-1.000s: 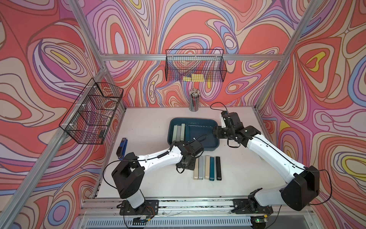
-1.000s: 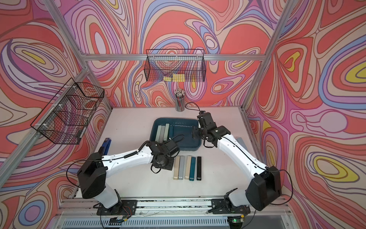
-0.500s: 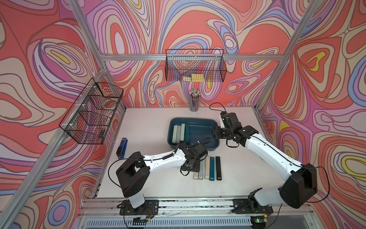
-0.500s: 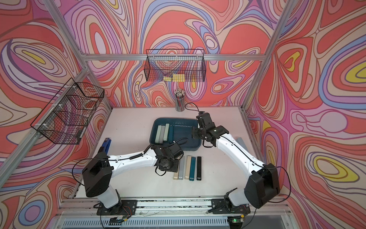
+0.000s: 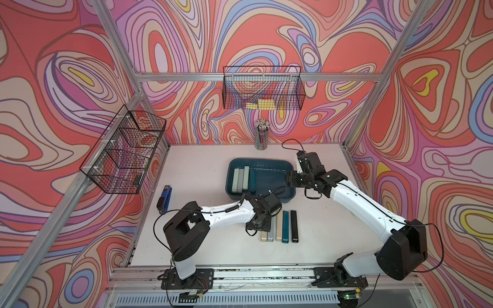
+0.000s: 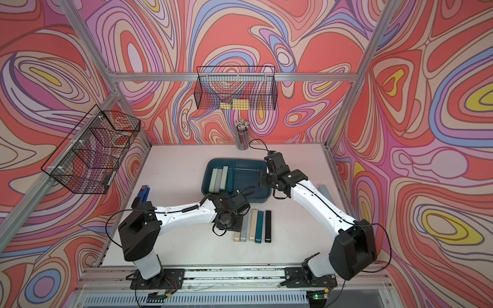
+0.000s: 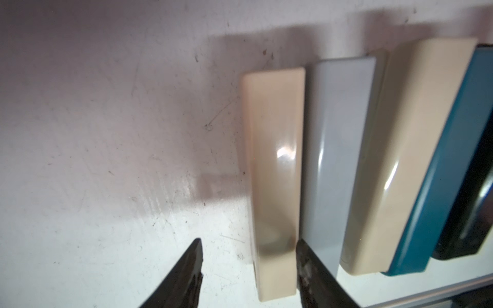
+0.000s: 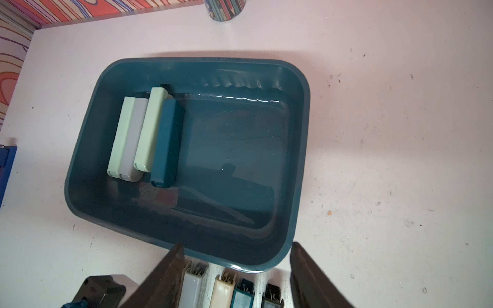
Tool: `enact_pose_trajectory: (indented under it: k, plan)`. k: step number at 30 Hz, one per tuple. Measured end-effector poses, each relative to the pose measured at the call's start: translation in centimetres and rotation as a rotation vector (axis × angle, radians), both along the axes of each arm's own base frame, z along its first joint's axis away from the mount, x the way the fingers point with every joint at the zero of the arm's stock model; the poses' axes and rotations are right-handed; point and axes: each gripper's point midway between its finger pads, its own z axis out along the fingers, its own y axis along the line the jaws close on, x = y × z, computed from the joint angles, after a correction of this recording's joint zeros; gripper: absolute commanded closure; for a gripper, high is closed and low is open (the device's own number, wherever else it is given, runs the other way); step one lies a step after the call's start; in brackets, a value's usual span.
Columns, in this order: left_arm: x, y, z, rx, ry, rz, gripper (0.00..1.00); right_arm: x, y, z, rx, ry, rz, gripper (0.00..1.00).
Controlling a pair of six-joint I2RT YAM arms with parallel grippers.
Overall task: Put the pruning pliers into the storage box
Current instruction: Pick up the pruning pliers from the center of the board.
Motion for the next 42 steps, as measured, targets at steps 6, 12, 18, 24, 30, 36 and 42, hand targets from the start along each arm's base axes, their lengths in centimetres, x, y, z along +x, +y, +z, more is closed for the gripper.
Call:
enact_pose_trajectory:
  k: [6,12,18,24,30,36,42]
  plan:
    - [0.2,-0.3,-0.6,0.006,0.006,0.002,0.44,0.0,0.0,0.0,-0.001,0.001,0.000,0.36]
    - [0.3,-0.5,-1.2,0.018,0.015,0.002,0.45,0.0,0.0,0.0,-0.001,0.000,0.001,0.36]
    - [0.8,-1.1,-1.9,0.032,0.015,0.003,0.46,0.0,0.0,0.0,-0.001,0.001,0.001,0.36]
    - [1.4,-1.2,-2.9,0.070,0.013,0.007,0.54,0.0,0.0,0.0,-0.001,0.001,0.001,0.36]
    - [1.5,-1.0,-3.1,0.084,0.009,0.009,0.86,-0.1,0.0,-0.1,-0.002,0.003,0.001,0.36]
    - [1.5,-0.6,-3.0,0.103,0.003,0.010,0.90,-0.1,-0.1,-0.3,-0.004,0.007,0.001,0.36]
    - [1.5,0.4,-0.9,0.152,-0.002,0.009,0.89,-0.1,0.0,-0.3,-0.003,0.006,0.001,0.36]
